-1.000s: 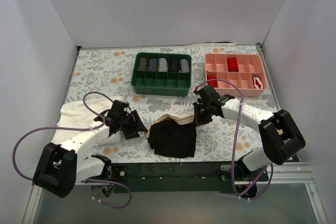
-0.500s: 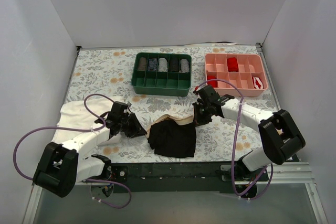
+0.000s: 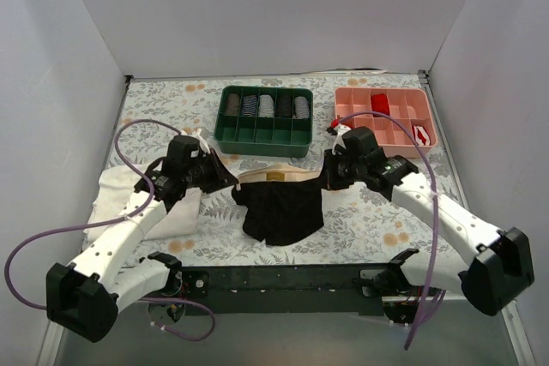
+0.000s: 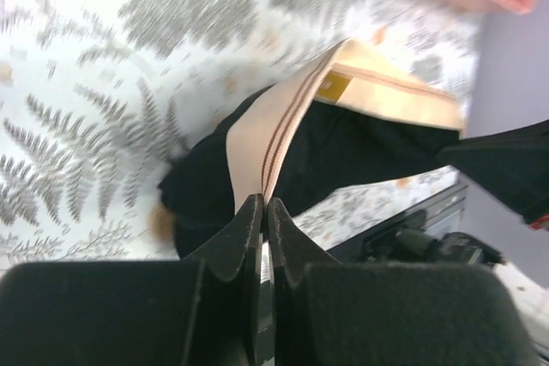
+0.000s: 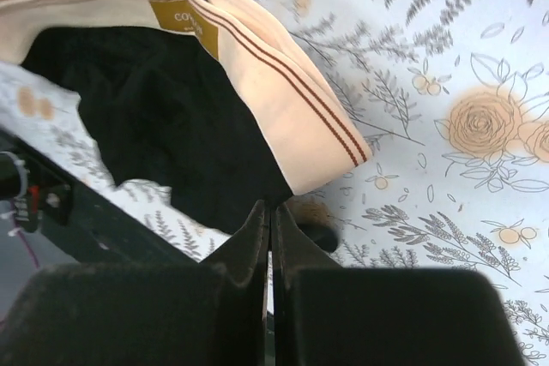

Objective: Roll the underwear
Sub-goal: Flatten out the underwear at the center of the board.

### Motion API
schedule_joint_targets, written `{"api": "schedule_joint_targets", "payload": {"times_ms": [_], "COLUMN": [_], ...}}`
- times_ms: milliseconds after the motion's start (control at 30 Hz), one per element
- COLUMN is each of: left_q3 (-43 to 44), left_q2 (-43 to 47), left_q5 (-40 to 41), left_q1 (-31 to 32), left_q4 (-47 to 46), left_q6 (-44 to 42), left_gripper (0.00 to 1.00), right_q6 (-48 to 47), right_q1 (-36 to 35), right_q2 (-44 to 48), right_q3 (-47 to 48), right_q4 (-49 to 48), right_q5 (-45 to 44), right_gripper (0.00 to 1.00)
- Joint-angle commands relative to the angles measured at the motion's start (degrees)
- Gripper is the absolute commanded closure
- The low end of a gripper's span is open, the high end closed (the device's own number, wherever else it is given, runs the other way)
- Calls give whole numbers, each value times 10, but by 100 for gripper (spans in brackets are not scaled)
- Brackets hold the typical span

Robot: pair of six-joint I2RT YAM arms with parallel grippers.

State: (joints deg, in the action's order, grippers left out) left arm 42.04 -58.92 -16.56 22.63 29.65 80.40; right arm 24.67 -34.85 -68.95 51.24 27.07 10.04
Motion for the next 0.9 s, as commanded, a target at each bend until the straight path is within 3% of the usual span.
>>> {"api": "schedule_joint_targets", "payload": {"times_ms": [0,300,500,700,867], "left_q3": [98,153,175,130,82], "left_q2": [35,139,186,115,2], "left_q5": [13,-37,-59,-45,-20], "left_q1": [0,0,0,0,0], "left_q4": [104,229,309,242,113], "left_q6": [-32,16,37,11,-10], "left_gripper": [100,100,100,100,100], "right_q6": [10,64,90,87,64], "right_q1": [-2,-29,-33,-32,-21], "right_q2": [74,234,284,208,119], "right_q3": [20,23,49,32,-28], "right_q4": [32,90,141,183,80], "right_q5": [17,60,67,-41,-147], "right_gripper": [99,99,99,99,98]}}
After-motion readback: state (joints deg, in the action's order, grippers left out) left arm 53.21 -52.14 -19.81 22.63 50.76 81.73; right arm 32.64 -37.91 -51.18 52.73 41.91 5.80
